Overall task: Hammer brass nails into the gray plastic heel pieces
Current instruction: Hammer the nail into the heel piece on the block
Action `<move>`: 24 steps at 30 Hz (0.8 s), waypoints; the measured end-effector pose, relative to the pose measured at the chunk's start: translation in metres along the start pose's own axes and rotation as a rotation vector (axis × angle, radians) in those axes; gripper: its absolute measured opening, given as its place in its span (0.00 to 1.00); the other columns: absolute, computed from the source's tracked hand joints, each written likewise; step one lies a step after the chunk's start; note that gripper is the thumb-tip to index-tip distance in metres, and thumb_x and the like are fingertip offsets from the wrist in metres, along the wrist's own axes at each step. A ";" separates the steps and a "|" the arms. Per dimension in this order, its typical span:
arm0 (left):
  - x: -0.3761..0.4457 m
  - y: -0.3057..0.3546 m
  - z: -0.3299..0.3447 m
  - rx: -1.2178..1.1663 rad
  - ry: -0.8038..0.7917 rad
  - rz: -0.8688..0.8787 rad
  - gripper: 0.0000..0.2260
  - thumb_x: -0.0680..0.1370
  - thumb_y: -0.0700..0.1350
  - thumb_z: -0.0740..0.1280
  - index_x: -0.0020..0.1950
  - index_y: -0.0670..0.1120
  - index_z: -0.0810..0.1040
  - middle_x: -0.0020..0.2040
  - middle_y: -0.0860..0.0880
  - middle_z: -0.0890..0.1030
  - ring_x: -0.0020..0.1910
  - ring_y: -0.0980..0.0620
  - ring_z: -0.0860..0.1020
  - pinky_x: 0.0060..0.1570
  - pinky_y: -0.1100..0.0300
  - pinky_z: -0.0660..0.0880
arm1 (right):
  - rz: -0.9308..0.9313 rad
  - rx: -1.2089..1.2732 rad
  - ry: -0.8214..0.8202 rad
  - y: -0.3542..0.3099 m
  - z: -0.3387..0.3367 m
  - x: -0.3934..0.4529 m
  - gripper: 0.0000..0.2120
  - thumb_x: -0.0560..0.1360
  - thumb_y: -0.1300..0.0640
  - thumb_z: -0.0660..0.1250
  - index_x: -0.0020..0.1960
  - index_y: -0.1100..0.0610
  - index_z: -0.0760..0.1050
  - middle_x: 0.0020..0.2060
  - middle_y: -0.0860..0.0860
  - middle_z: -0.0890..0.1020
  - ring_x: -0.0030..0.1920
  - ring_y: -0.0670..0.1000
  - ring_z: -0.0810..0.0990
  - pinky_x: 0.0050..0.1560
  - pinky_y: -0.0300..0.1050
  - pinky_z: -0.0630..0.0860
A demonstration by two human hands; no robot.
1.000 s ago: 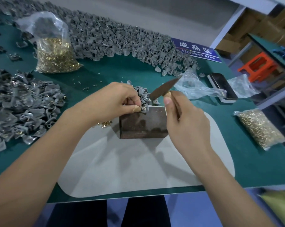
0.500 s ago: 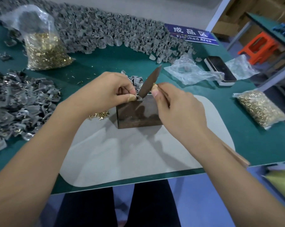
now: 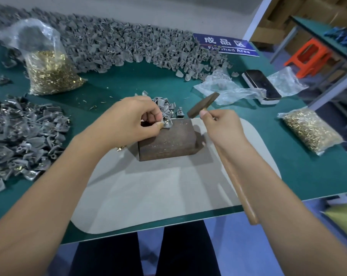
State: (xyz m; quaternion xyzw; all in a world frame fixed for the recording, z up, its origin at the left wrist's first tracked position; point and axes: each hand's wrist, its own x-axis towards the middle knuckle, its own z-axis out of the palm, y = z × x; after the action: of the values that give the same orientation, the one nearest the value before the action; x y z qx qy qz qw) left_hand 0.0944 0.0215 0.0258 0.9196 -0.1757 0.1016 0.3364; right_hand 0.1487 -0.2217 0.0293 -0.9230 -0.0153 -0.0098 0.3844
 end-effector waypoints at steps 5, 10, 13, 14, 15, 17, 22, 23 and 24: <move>0.000 0.001 0.007 0.029 0.046 0.030 0.04 0.75 0.46 0.73 0.45 0.54 0.80 0.41 0.57 0.78 0.44 0.56 0.76 0.45 0.50 0.77 | 0.097 -0.066 0.064 0.007 0.012 0.002 0.16 0.83 0.49 0.65 0.40 0.56 0.79 0.33 0.51 0.78 0.40 0.56 0.76 0.39 0.48 0.68; 0.001 0.008 0.008 0.010 0.098 0.029 0.05 0.75 0.45 0.73 0.45 0.53 0.79 0.42 0.56 0.78 0.44 0.56 0.76 0.45 0.50 0.76 | 0.011 -0.279 0.107 0.004 0.011 -0.008 0.15 0.82 0.48 0.64 0.43 0.55 0.80 0.42 0.56 0.81 0.49 0.60 0.79 0.42 0.47 0.67; -0.006 0.013 0.005 -0.031 0.148 -0.039 0.04 0.76 0.45 0.72 0.45 0.54 0.79 0.43 0.55 0.79 0.44 0.55 0.77 0.46 0.49 0.76 | -0.216 -0.166 0.180 -0.016 0.010 -0.019 0.09 0.82 0.51 0.64 0.50 0.52 0.82 0.46 0.51 0.81 0.48 0.53 0.78 0.44 0.46 0.68; -0.012 0.014 0.002 -0.027 0.178 -0.075 0.03 0.76 0.47 0.72 0.45 0.54 0.79 0.43 0.56 0.79 0.44 0.56 0.76 0.47 0.50 0.77 | -0.313 -0.100 0.183 -0.026 0.012 -0.025 0.08 0.82 0.52 0.65 0.49 0.52 0.81 0.44 0.50 0.82 0.46 0.52 0.78 0.44 0.47 0.70; -0.020 0.013 -0.001 -0.002 0.221 -0.113 0.03 0.76 0.48 0.71 0.45 0.55 0.79 0.43 0.57 0.79 0.44 0.57 0.76 0.47 0.51 0.77 | -0.392 -0.045 0.175 -0.036 0.017 -0.031 0.08 0.81 0.53 0.65 0.47 0.53 0.81 0.41 0.48 0.82 0.44 0.51 0.78 0.45 0.48 0.72; -0.041 0.010 -0.010 0.091 0.329 -0.200 0.01 0.76 0.51 0.70 0.45 0.56 0.79 0.42 0.58 0.77 0.44 0.62 0.74 0.44 0.57 0.74 | -0.467 0.014 0.108 -0.054 0.028 -0.043 0.08 0.81 0.53 0.66 0.47 0.52 0.82 0.40 0.45 0.82 0.43 0.48 0.79 0.45 0.48 0.74; -0.105 -0.008 -0.045 0.225 0.595 -0.564 0.01 0.76 0.53 0.68 0.45 0.57 0.78 0.42 0.59 0.77 0.42 0.60 0.74 0.37 0.60 0.67 | -0.591 0.059 -0.116 -0.087 0.067 -0.071 0.07 0.81 0.54 0.67 0.46 0.50 0.82 0.38 0.43 0.82 0.40 0.46 0.78 0.44 0.47 0.76; -0.119 -0.012 -0.052 0.277 0.633 -0.626 0.02 0.76 0.53 0.68 0.45 0.57 0.78 0.42 0.58 0.77 0.42 0.59 0.73 0.38 0.59 0.66 | -0.622 0.049 -0.158 -0.094 0.076 -0.076 0.07 0.81 0.55 0.67 0.45 0.51 0.81 0.38 0.44 0.82 0.39 0.46 0.78 0.45 0.50 0.77; -0.131 -0.017 -0.060 0.322 0.659 -0.674 0.03 0.76 0.54 0.67 0.46 0.56 0.78 0.42 0.58 0.78 0.43 0.58 0.73 0.39 0.58 0.66 | -0.652 0.034 -0.191 -0.100 0.085 -0.080 0.07 0.81 0.55 0.67 0.45 0.51 0.81 0.38 0.44 0.82 0.39 0.48 0.77 0.45 0.51 0.77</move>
State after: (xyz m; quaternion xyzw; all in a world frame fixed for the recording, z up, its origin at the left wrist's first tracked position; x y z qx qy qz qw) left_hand -0.0238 0.1062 0.0212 0.8846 0.2647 0.2984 0.2418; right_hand 0.0655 -0.0926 0.0372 -0.8598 -0.3456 -0.0455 0.3732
